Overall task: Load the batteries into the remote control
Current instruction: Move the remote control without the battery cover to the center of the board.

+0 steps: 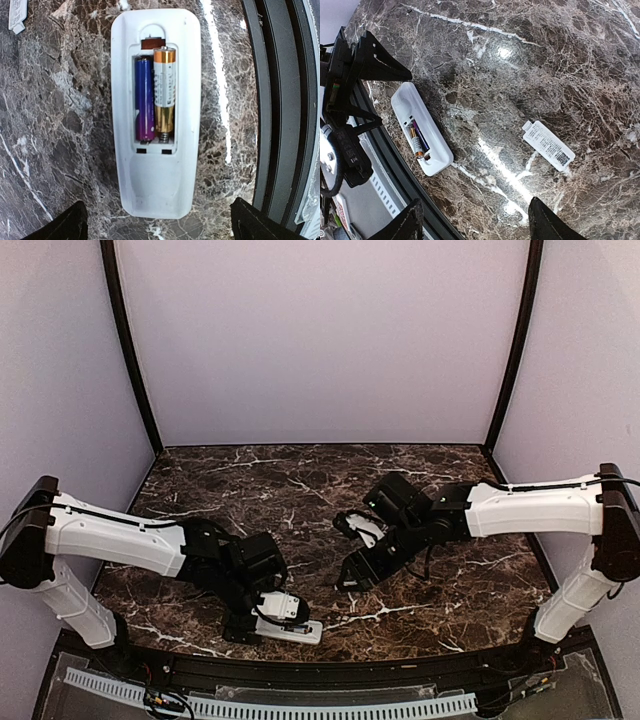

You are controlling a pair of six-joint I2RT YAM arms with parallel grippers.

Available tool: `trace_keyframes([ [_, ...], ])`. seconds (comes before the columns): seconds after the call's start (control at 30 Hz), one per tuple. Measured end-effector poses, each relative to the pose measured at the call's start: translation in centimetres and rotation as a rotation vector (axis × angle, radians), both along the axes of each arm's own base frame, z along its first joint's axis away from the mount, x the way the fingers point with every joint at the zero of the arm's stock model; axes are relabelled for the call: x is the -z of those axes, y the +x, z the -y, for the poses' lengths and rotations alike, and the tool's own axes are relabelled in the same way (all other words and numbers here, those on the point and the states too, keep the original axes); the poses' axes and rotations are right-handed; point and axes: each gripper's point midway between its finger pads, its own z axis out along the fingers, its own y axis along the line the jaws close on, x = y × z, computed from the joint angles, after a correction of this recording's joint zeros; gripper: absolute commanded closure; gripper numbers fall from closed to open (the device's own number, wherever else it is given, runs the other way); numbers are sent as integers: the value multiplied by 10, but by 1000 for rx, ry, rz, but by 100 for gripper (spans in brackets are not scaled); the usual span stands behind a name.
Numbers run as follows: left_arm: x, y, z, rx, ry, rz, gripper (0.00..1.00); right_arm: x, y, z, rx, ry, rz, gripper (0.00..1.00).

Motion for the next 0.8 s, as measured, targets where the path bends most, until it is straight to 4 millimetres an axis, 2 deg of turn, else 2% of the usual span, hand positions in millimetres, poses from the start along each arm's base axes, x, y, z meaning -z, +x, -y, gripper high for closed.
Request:
trace_keyframes([
  [0.23, 0, 0, -2, 27, -5, -22, 6, 4, -1, 0, -10, 16, -8, 32],
  [0.4, 9, -4, -5, 26, 11, -48, 10, 7, -2, 0, -10, 18, -7, 32],
  [0.53, 15, -3, -6, 20, 8, -39, 21, 6, -2, -1, -12, 26, -6, 32],
  [0.67, 18, 0, -2, 2, -3, -33, 35, 6, -2, -1, -12, 26, -6, 32],
  [0.8, 22, 1, 0, -20, -6, -34, 42, 6, -1, -1, -11, 25, -6, 32],
])
